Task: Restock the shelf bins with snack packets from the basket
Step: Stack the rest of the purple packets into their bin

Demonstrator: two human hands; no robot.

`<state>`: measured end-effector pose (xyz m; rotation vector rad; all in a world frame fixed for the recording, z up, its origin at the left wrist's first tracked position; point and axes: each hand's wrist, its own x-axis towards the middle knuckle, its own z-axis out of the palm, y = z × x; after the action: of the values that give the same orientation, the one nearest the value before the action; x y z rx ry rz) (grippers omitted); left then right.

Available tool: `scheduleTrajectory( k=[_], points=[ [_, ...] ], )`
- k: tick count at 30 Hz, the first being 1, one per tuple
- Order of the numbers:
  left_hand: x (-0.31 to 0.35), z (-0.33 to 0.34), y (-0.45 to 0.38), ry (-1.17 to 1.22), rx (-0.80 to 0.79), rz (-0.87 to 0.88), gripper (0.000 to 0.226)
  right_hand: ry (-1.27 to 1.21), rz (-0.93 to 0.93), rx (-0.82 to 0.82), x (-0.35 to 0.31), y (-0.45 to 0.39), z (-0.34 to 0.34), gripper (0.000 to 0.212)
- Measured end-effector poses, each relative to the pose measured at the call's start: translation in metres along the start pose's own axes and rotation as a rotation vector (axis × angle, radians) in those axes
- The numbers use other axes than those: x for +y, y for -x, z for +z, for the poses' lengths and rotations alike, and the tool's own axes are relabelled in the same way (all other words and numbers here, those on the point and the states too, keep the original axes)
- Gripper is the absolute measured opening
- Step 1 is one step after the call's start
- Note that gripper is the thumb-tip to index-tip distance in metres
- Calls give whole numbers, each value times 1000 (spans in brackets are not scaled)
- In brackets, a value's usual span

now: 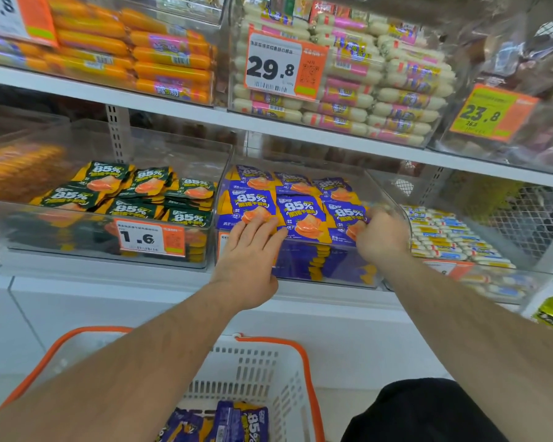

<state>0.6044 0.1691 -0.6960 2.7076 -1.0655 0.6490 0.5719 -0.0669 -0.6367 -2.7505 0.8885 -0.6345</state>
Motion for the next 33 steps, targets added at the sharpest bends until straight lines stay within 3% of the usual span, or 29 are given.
scheduleTrajectory(
  k=[3,6,10,13,17,19,22,25,28,31,33],
  points=[
    [0,1,5,86,85,18,82,-27,-296,248,-17,24,-4,44],
    [2,12,28,193,246,-19,81,-285,-617,374,-51,62,9,39],
    [-6,41,81,326,227,-168,66,-377,-847,101,-90,125,69,31],
    [-29,73,133,318,10,-290,55,-308,-946,-161,-104,160,126,30],
    [-56,96,181,311,-390,-516,55,-49,-693,-643,-93,191,202,24],
    [-63,106,195,388,-487,-579,50,8,-458,-865,-78,211,237,13],
    [-67,123,207,508,-597,-615,43,160,-301,-1161,-45,239,274,17],
    [-65,138,214,587,-664,-657,37,212,-250,-1228,-18,255,295,15],
    [-63,151,216,649,-734,-695,33,270,-129,-1199,-5,261,314,33],
    [-65,161,217,667,-753,-736,33,280,-40,-1132,-2,263,327,25],
    [-67,166,218,668,-762,-756,32,304,-20,-1083,4,271,341,80]
  ],
)
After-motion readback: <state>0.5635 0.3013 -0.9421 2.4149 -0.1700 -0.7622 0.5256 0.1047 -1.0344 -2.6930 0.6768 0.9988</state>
